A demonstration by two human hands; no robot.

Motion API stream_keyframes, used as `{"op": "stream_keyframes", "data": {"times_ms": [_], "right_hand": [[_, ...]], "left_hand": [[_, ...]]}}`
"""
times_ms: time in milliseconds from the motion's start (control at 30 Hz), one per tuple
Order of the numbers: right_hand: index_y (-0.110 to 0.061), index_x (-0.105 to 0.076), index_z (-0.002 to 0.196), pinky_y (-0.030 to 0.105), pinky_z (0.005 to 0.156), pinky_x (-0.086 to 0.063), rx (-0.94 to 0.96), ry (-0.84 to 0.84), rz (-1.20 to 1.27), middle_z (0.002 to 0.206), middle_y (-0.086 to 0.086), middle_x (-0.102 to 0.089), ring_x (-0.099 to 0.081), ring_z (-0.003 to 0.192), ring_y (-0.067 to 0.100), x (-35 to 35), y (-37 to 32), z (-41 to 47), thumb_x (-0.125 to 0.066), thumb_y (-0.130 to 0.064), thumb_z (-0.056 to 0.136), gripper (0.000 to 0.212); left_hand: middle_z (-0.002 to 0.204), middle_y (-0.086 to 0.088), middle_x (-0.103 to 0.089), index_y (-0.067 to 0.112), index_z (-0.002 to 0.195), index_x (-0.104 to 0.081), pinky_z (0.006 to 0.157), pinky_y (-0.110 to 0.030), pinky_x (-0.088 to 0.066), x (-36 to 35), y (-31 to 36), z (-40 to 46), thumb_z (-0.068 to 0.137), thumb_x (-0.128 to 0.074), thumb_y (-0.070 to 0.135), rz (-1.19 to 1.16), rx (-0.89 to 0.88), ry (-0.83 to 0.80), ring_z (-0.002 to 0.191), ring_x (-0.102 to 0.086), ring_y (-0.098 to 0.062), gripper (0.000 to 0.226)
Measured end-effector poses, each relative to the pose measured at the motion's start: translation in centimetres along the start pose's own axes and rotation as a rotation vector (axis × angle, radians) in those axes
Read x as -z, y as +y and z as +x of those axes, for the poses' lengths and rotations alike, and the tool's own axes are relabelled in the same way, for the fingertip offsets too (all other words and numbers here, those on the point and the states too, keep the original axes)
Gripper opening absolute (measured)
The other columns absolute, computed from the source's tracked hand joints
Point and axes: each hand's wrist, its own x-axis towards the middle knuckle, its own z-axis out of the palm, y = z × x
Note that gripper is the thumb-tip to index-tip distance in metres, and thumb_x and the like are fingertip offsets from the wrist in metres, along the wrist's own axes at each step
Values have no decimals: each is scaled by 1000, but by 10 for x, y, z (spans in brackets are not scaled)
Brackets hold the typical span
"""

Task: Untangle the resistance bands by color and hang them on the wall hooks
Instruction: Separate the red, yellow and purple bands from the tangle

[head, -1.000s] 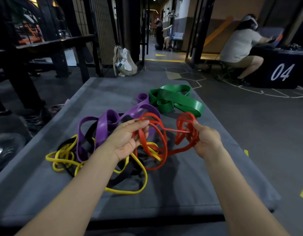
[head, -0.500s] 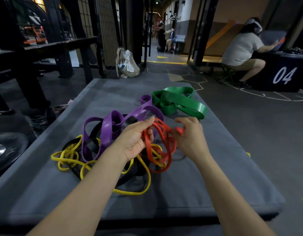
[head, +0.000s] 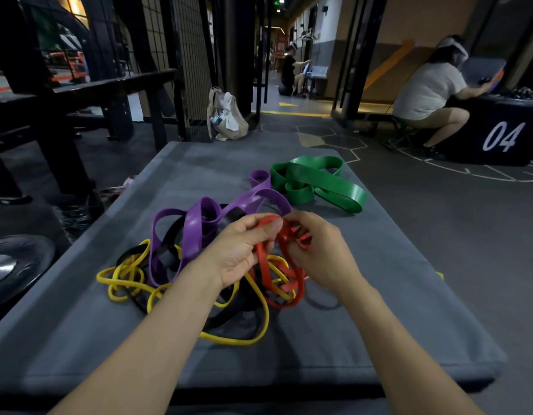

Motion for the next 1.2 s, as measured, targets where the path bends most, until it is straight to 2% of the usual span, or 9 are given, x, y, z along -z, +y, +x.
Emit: {"op": "stream_keyframes", "data": {"times_ms": [133,233,367,533,700,800,967,1100,1200], "right_hand": [[-17,-52,127,31,86,-49,43,-126,-4,116,0,-54,-58,101,18,-8,0,-5,-73,-28,74,57],[-14,-61,117,38,72,-51,105,-3,-118,105,6,-59,-62,92,28,-15,3,-2,-65,-22,82,37],[-9,-63,118,43,78,-52,100,67,-73,109,8,-61,-62,97,31,-11,8,4,-52,-9,87,33],[-9,-62,118,30,84,-46,4,73,-20,110,10,-66,-62,101,27,-5,10,6,-48,-8,93,29],[-17,-62,112,43,79,-51,-131,169,-96,105,7,-68,-62,96,28,7,13,4,-46,-10,92,26],[-17,-58,106,45,74,-52,-181,200,-155,98,7,-69,-62,92,32,11,19,2,-48,-13,91,18],[-13,-60,94,42,70,-51,-209,167,-215,95,5,-64,-59,89,29,7,22,1,-55,-14,88,8],[-12,-65,87,36,62,-49,-223,170,-180,83,5,-62,-60,81,29,1,20,4,-64,-18,84,8],[-15,-63,84,38,70,-54,-283,140,13,82,6,-69,-65,80,25,-2,21,7,-66,-21,83,7]], "left_hand": [[65,2,-60,9,87,-61,54,-14,-51,3,-1,2,79,-63,9,11,-12,78,55,-56,-3,8],[74,0,-61,11,91,-61,60,-16,-51,2,-4,0,66,-71,14,114,-17,45,65,-56,-8,28],[87,2,-69,24,98,-62,74,-26,-53,10,-4,-2,60,-81,7,507,-103,48,85,-66,-14,45],[70,8,-61,31,82,-65,60,-20,-43,17,-2,-2,84,-66,29,930,-363,157,62,-56,-8,4],[63,5,-60,18,79,-69,72,-35,-51,27,4,-3,80,-68,36,835,-217,116,62,-56,-11,18],[64,9,-65,20,76,-70,73,-28,-47,30,9,-6,80,-67,37,750,-162,57,66,-59,-9,18],[52,9,-59,15,70,-58,52,-16,-49,19,7,-12,90,-54,16,397,-81,-18,51,-60,-2,20],[49,3,-48,13,58,-48,47,-16,-45,15,6,-12,91,-52,24,341,-71,-3,44,-52,-6,35],[46,1,-45,11,55,-45,42,-16,-42,13,5,-9,91,-51,29,289,-60,45,38,-47,-7,41]]}}
